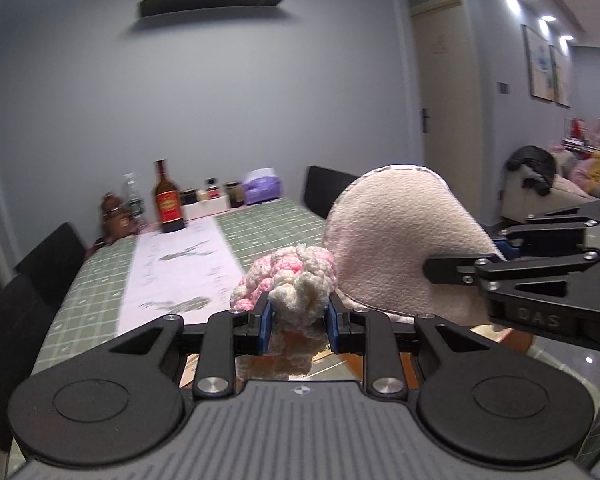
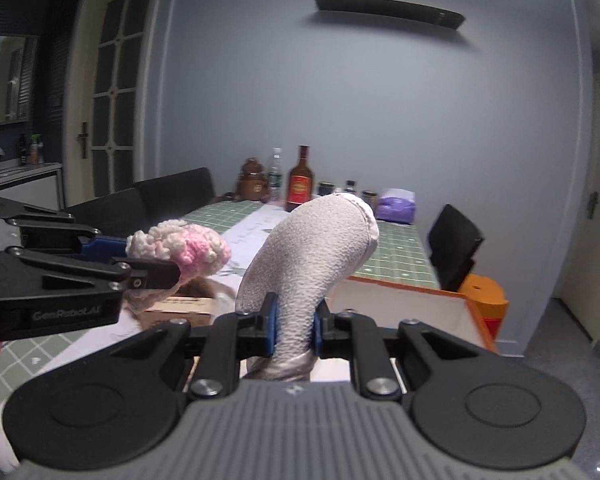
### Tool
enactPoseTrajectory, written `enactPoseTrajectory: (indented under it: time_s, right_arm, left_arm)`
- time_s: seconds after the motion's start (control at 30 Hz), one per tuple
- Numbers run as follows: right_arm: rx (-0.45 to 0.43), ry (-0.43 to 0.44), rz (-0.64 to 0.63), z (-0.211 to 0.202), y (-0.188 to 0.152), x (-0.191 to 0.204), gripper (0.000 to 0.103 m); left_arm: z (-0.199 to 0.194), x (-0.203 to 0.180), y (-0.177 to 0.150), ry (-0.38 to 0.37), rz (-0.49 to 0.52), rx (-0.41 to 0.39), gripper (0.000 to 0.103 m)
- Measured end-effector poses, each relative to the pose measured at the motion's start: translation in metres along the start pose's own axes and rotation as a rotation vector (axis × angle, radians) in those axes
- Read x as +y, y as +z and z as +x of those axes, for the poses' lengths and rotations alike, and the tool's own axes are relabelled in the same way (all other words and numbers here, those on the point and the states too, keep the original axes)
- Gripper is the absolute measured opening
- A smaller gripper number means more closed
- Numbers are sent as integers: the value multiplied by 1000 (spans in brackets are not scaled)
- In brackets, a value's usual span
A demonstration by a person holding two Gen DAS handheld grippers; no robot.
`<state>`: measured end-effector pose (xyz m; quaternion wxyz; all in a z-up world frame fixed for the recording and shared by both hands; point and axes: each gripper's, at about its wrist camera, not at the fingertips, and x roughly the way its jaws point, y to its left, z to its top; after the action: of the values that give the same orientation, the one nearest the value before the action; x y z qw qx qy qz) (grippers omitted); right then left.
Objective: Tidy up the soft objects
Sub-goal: 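Carry the pad and puff into the orange box and open both grippers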
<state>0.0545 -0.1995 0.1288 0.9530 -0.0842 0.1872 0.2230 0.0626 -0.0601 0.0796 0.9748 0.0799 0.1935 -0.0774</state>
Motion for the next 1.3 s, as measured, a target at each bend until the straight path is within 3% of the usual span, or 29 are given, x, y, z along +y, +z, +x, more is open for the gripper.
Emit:
enactPoseTrajectory:
  time_s: [0.2, 0.43, 0.63, 0.97, 1.17, 1.3]
  right_arm:
    - [72, -82, 33, 11, 6, -58, 15]
    - [200, -142, -6, 44, -5, -99, 15]
    - [339, -141, -25, 88, -19, -115, 15]
    - [541, -68, -5, 147, -45, -138, 17]
    - [605, -64, -34, 166, -54, -138, 22]
    - [622, -55, -63, 172, -57, -136, 24]
  left_arm:
    - [40, -45, 24, -68, 70, -7, 30]
    - [93, -83, 26, -130, 128, 65, 30]
    - [133, -109, 12, -159, 213, 173, 30]
    - [176, -118, -10, -186, 295, 309, 30]
    - [190, -121, -22, -200, 336, 358, 31]
    - [194, -117, -24, -192, 342, 349, 34]
